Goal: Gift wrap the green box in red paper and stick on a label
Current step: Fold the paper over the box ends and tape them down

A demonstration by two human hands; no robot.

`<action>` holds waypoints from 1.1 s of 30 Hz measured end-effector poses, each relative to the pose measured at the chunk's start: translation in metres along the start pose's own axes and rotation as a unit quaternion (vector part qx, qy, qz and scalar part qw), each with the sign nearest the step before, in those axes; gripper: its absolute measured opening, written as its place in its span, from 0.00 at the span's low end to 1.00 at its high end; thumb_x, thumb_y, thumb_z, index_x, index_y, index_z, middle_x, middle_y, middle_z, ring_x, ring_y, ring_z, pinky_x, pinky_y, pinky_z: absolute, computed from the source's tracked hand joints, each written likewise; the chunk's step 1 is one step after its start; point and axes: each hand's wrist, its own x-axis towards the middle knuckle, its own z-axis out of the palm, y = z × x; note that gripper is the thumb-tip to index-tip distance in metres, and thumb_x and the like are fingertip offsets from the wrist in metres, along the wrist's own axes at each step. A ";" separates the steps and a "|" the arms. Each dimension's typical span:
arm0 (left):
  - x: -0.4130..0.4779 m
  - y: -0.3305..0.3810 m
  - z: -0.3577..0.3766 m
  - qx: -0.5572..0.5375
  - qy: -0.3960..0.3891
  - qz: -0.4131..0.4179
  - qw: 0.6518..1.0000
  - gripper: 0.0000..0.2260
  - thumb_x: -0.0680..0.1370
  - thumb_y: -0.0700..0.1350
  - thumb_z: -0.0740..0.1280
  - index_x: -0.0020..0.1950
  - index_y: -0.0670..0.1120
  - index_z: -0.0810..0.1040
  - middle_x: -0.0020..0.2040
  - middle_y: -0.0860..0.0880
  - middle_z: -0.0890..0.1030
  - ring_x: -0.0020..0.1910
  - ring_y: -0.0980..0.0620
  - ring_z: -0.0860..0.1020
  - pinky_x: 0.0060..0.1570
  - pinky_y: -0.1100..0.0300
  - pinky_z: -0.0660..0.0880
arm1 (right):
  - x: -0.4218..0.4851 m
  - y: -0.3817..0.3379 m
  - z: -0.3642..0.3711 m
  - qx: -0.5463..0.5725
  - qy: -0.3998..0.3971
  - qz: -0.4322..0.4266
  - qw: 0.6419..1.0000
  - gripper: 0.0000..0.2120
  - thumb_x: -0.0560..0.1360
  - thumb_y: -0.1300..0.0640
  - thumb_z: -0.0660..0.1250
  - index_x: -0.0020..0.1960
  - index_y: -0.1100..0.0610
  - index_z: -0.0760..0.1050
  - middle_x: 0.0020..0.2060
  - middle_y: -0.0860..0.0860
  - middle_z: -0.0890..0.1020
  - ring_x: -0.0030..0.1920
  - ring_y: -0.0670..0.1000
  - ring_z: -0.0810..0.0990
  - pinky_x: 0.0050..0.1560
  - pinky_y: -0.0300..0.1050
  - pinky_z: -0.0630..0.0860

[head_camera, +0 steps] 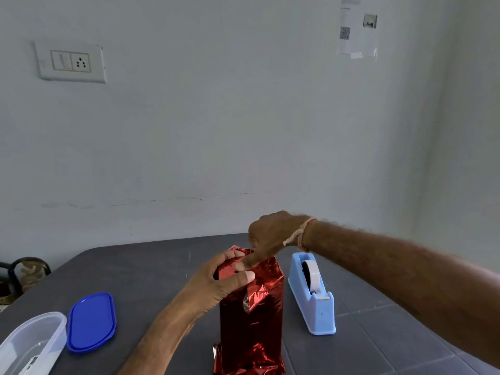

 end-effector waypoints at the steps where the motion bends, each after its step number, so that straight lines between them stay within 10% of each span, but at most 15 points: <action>1: 0.000 0.000 0.000 -0.001 0.001 0.000 1.000 0.24 0.67 0.60 0.76 0.62 0.63 0.78 0.60 0.58 0.80 0.58 0.61 0.78 0.48 0.68 0.71 | -0.002 -0.002 -0.003 -0.005 -0.031 0.018 0.999 0.38 0.64 0.18 0.57 0.52 0.49 0.80 0.44 0.44 0.83 0.48 0.51 0.82 0.52 0.44 0.70; 8: 0.000 0.000 0.000 -0.018 0.002 0.004 1.000 0.27 0.66 0.58 0.77 0.64 0.60 0.77 0.60 0.56 0.79 0.57 0.56 0.79 0.48 0.67 0.76 | -0.018 0.010 -0.008 0.054 -0.019 -0.018 0.998 0.16 0.74 0.37 0.73 0.46 0.48 0.76 0.47 0.52 0.85 0.46 0.51 0.84 0.51 0.50 0.84; 18: -0.001 0.003 0.001 0.004 -0.001 0.010 1.000 0.19 0.74 0.55 0.75 0.63 0.61 0.76 0.56 0.63 0.78 0.52 0.67 0.75 0.42 0.73 0.69 | -0.031 -0.020 0.009 0.164 0.065 -0.045 0.983 0.31 0.70 0.27 0.69 0.56 0.53 0.75 0.49 0.49 0.82 0.50 0.51 0.80 0.48 0.46 0.74; 33: -0.001 -0.001 0.000 -0.025 0.001 0.009 1.000 0.26 0.67 0.57 0.77 0.64 0.61 0.77 0.59 0.56 0.80 0.57 0.56 0.81 0.50 0.66 0.78 | -0.042 -0.002 0.042 0.321 0.191 0.003 0.928 0.26 0.70 0.34 0.74 0.59 0.49 0.73 0.52 0.46 0.78 0.52 0.47 0.78 0.55 0.48 0.79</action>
